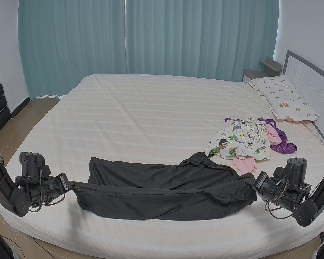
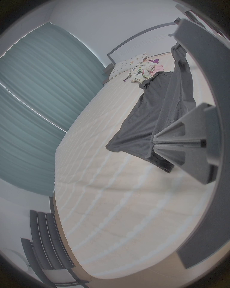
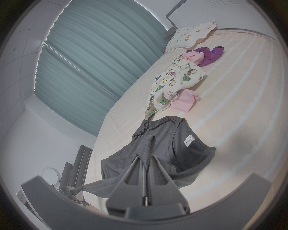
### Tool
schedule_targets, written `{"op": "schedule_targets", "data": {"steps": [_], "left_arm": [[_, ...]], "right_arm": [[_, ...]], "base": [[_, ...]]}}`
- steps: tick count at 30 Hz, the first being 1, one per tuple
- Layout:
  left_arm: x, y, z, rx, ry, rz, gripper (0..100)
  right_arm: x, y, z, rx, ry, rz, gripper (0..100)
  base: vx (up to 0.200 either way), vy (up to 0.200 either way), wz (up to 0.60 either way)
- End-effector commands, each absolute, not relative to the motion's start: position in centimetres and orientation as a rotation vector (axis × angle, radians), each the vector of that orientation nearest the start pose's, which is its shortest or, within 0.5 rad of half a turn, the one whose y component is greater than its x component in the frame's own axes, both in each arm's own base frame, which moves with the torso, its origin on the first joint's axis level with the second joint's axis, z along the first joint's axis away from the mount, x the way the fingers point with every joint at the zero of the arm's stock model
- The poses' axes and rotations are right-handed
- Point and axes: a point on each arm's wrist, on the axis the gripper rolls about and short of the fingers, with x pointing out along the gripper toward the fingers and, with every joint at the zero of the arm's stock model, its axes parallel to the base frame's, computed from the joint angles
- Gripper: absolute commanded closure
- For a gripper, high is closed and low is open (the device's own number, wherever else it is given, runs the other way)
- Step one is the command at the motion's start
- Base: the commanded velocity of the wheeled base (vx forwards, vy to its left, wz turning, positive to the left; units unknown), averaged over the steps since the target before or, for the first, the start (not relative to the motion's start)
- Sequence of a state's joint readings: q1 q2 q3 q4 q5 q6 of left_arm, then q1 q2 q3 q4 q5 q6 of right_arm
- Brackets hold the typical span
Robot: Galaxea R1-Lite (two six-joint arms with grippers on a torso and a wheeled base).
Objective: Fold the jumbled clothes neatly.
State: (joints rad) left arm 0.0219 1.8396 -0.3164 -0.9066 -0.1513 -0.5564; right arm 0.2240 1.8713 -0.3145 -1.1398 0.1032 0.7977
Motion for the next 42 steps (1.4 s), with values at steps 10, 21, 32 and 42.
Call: {"op": "schedule_targets", "data": {"steps": [10,21,32,42], "left_arm": [[18.6,0.3,7.9,-0.615,0.592,0.011,100],[16.2,0.3,6.4,-0.621,0.677,0.035,100],[15.6,0.2,5.4,-0.61,0.774,0.061,100],[20.8,0.5,5.2,-0.606,0.748,0.077,100]], "right_arm": [[21.8,5.0,8.3,0.754,0.51,0.136,100],[17.9,4.2,7.6,0.74,0.569,0.118,100],[17.3,4.2,6.6,0.722,0.626,0.105,100],[22.3,5.2,5.4,0.72,0.629,0.092,100]], "base": [[0.0,0.0,0.0],[0.0,0.0,0.0],[0.0,0.0,0.0],[0.0,0.0,0.0]]}}
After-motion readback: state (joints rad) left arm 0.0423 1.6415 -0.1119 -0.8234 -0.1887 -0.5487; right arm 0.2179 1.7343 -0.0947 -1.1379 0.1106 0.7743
